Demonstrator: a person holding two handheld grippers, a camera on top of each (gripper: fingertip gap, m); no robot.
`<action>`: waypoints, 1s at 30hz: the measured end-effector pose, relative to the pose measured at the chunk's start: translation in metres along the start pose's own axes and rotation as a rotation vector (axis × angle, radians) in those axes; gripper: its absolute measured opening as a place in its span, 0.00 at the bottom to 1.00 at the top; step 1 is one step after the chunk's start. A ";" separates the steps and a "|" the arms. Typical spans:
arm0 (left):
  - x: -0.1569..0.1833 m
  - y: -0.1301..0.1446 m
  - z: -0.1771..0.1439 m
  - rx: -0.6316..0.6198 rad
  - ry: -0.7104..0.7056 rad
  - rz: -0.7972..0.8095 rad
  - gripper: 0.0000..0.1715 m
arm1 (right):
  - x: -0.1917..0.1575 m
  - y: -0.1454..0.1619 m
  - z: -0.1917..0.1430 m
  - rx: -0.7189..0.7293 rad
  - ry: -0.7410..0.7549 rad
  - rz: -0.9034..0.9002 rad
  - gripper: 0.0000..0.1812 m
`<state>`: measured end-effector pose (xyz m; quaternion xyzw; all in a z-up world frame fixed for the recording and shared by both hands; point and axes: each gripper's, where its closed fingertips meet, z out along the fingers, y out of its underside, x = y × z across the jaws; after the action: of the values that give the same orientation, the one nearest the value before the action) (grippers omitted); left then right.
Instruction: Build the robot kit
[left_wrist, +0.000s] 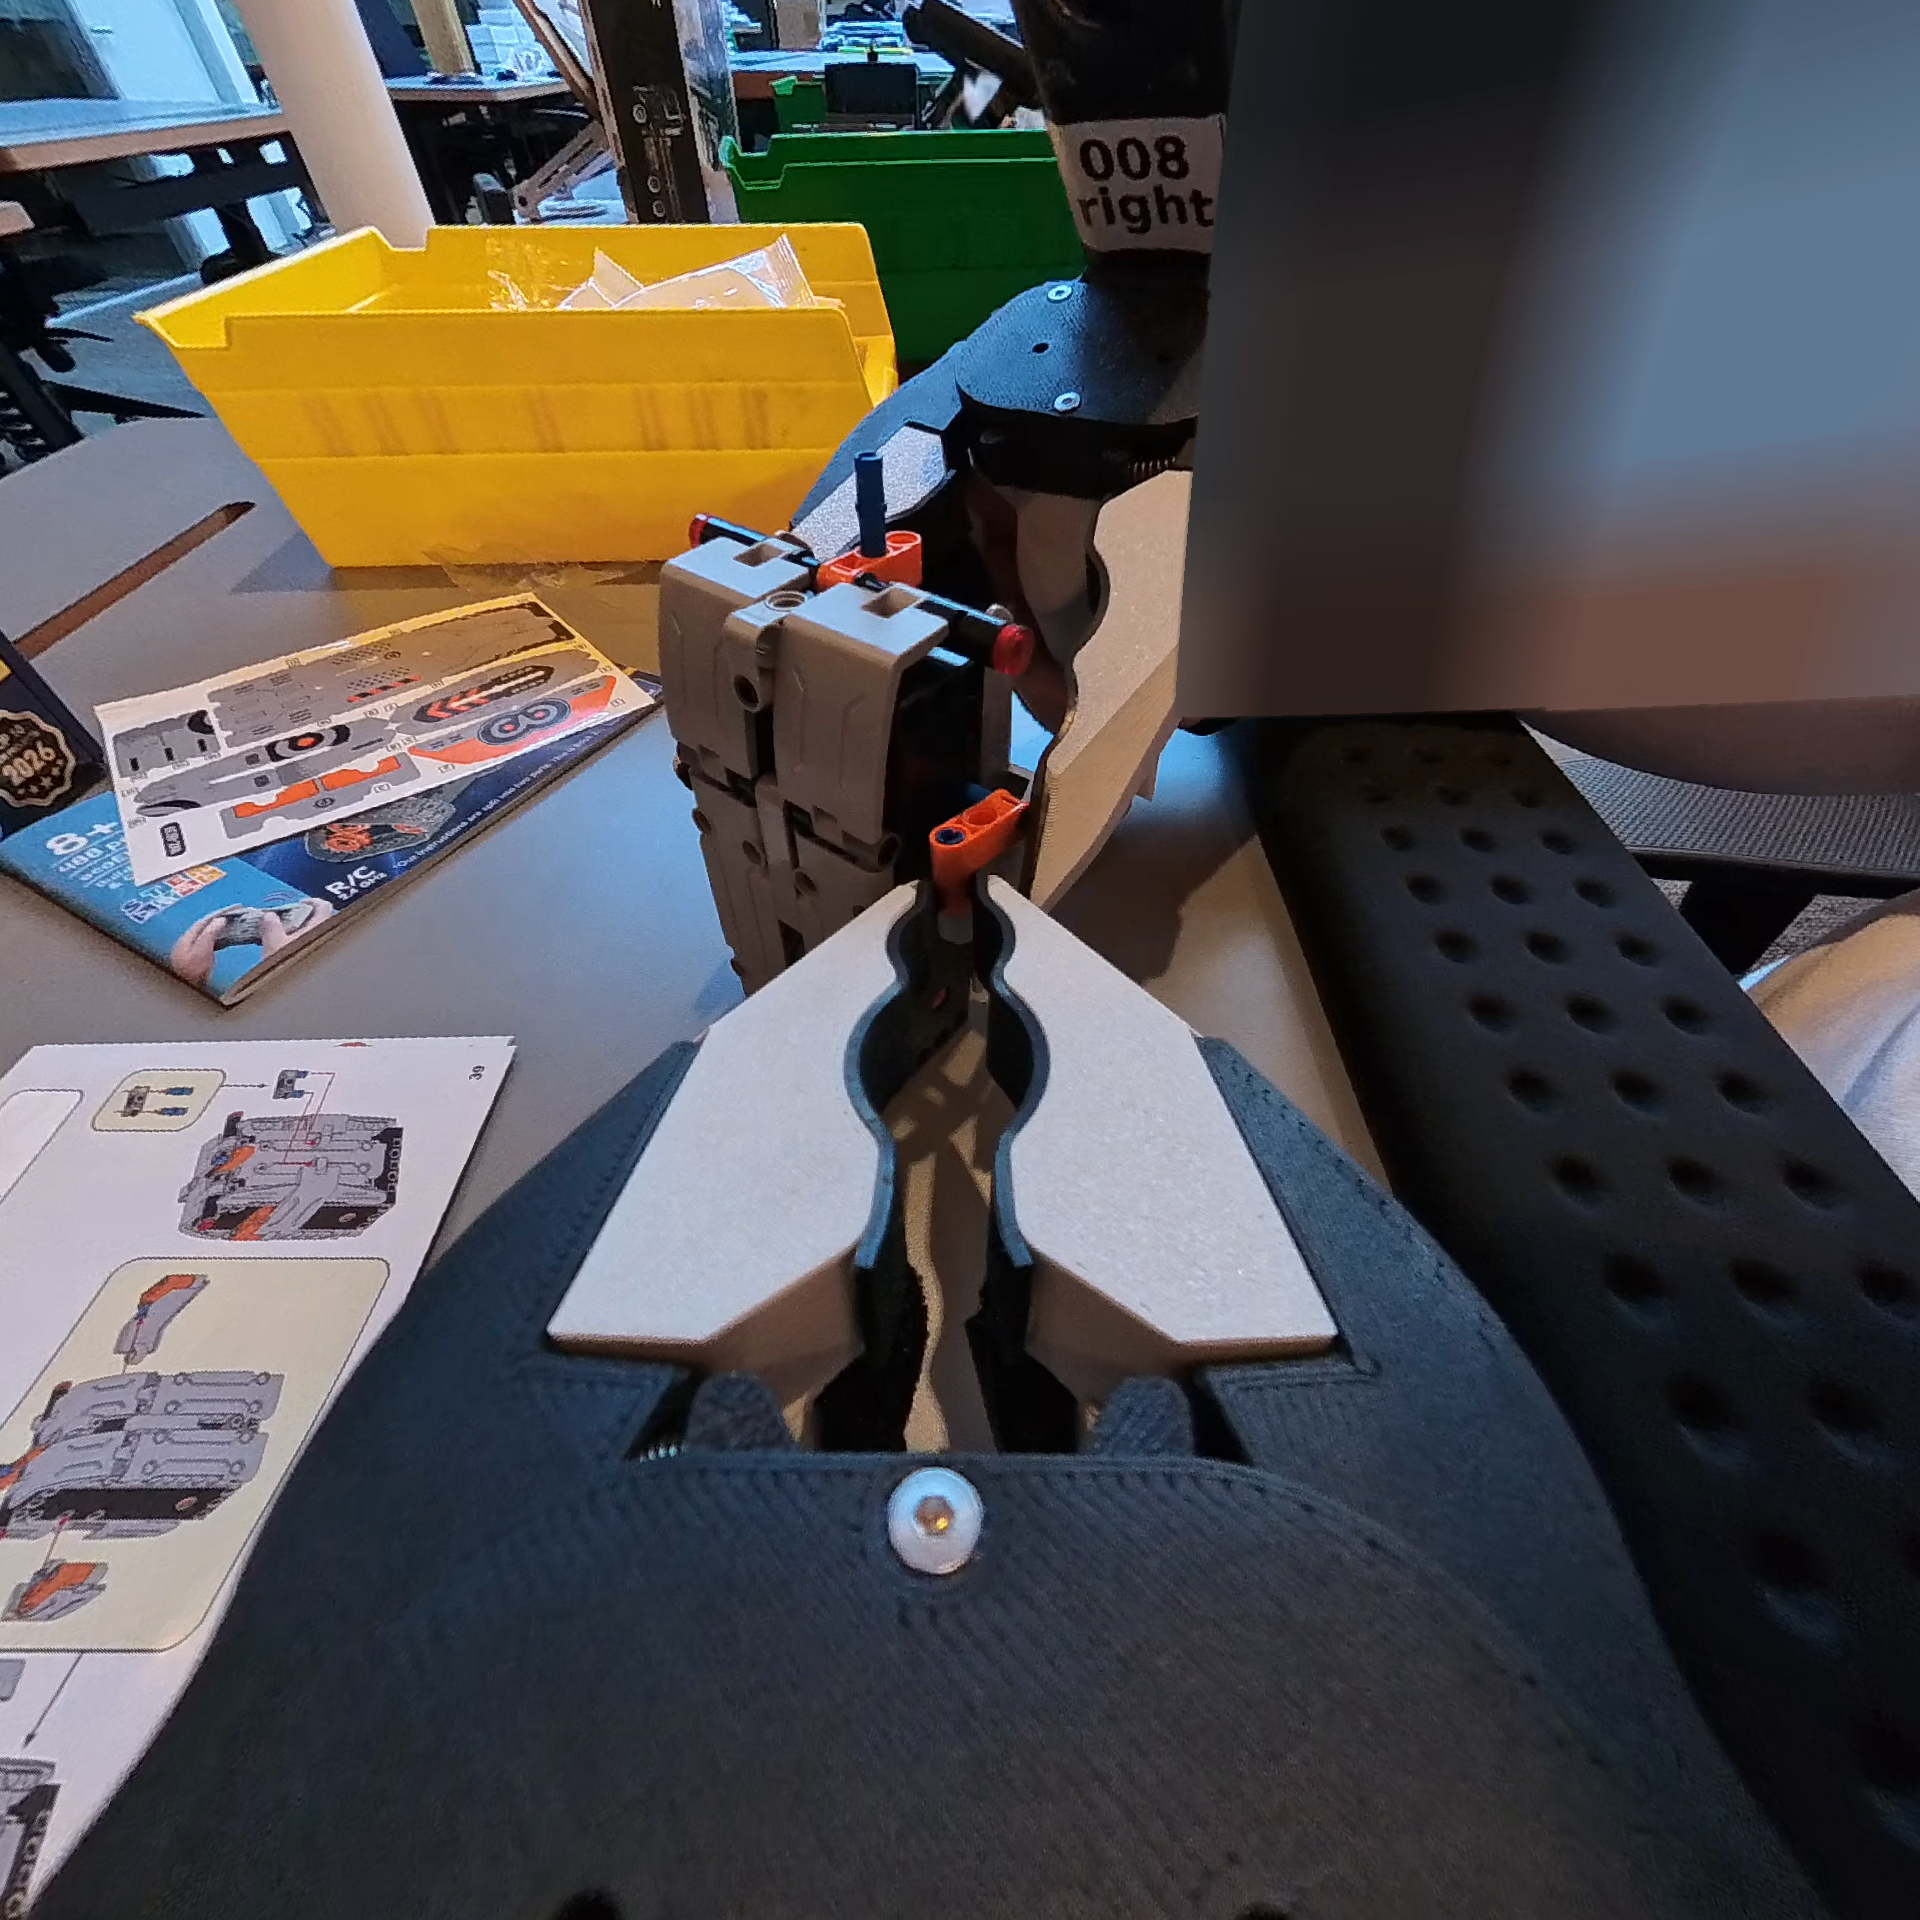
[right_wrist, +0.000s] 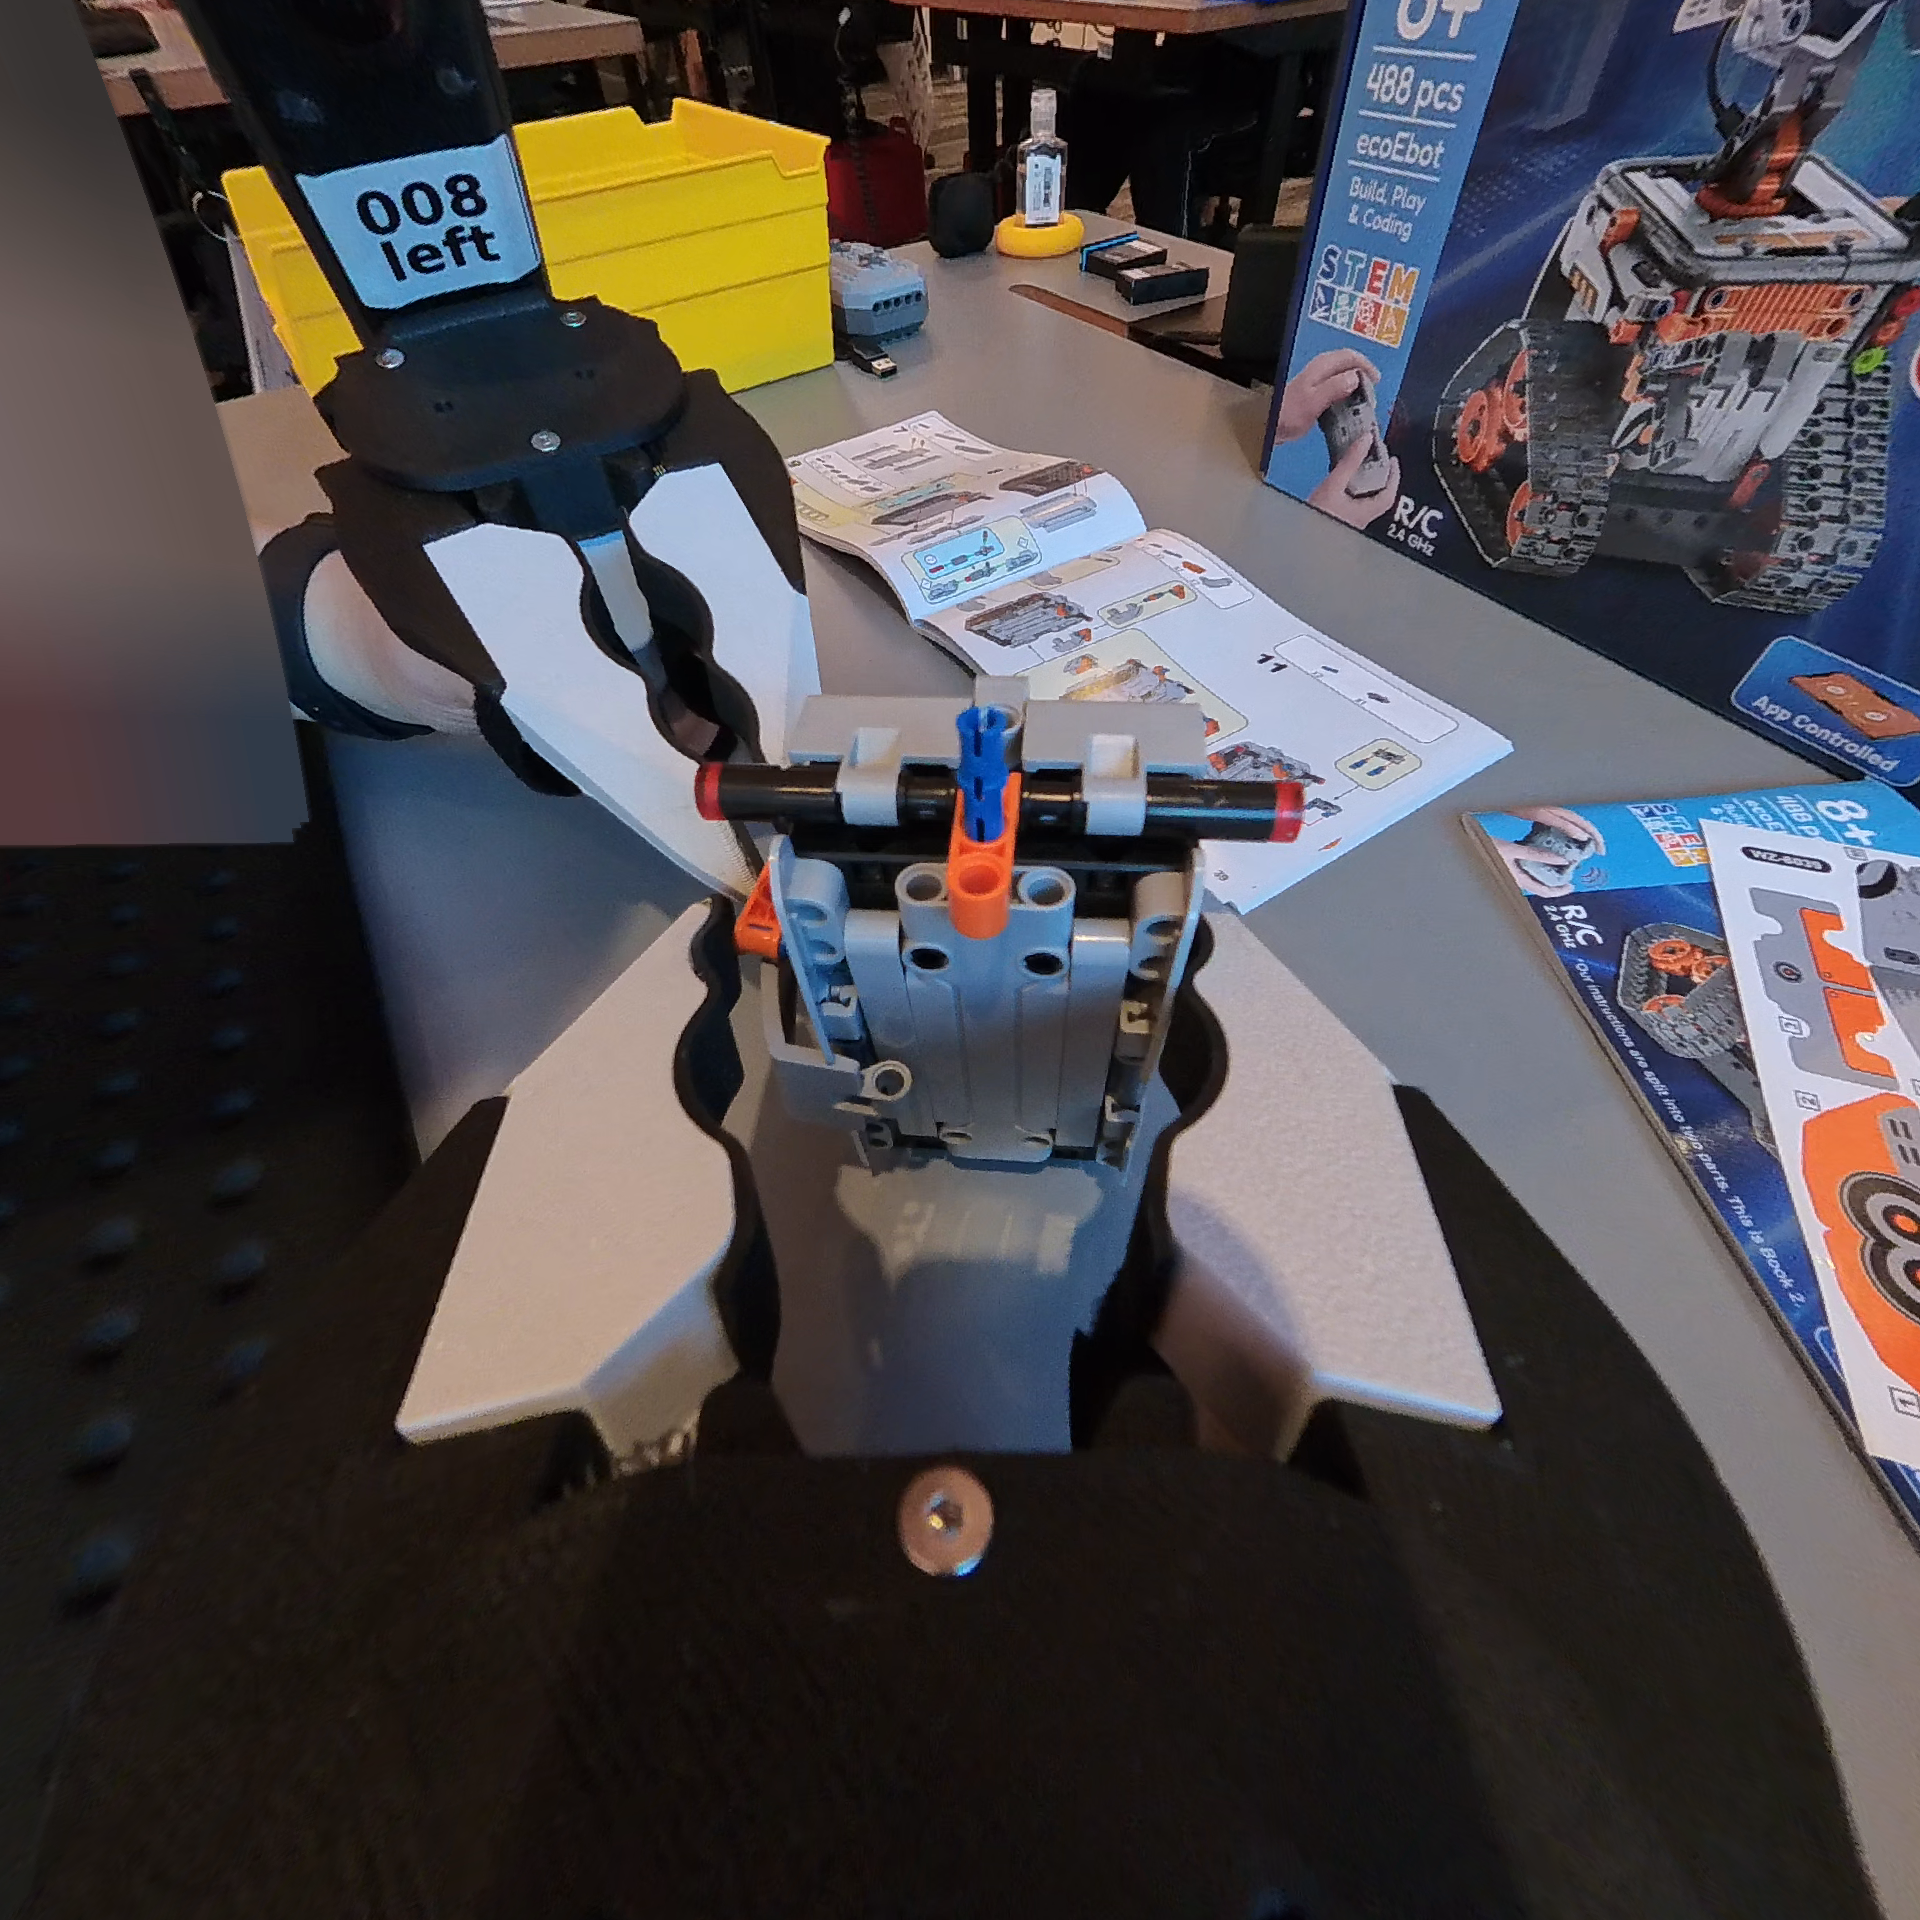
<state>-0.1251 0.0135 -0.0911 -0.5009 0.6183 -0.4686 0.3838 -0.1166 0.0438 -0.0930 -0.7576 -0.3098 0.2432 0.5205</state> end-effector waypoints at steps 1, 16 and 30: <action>0.000 0.000 0.000 -0.001 -0.003 0.003 0.03 | 0.000 0.000 0.000 -0.002 -0.002 0.003 0.46; 0.001 -0.001 0.000 -0.003 -0.018 0.024 0.03 | 0.000 0.001 -0.001 -0.018 -0.017 0.012 0.45; -0.003 0.002 0.002 -0.029 -0.059 0.052 0.02 | -0.001 0.001 0.000 -0.018 -0.038 0.012 0.41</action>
<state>-0.1234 0.0158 -0.0933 -0.5039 0.6262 -0.4345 0.4065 -0.1169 0.0432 -0.0938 -0.7594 -0.3171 0.2578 0.5062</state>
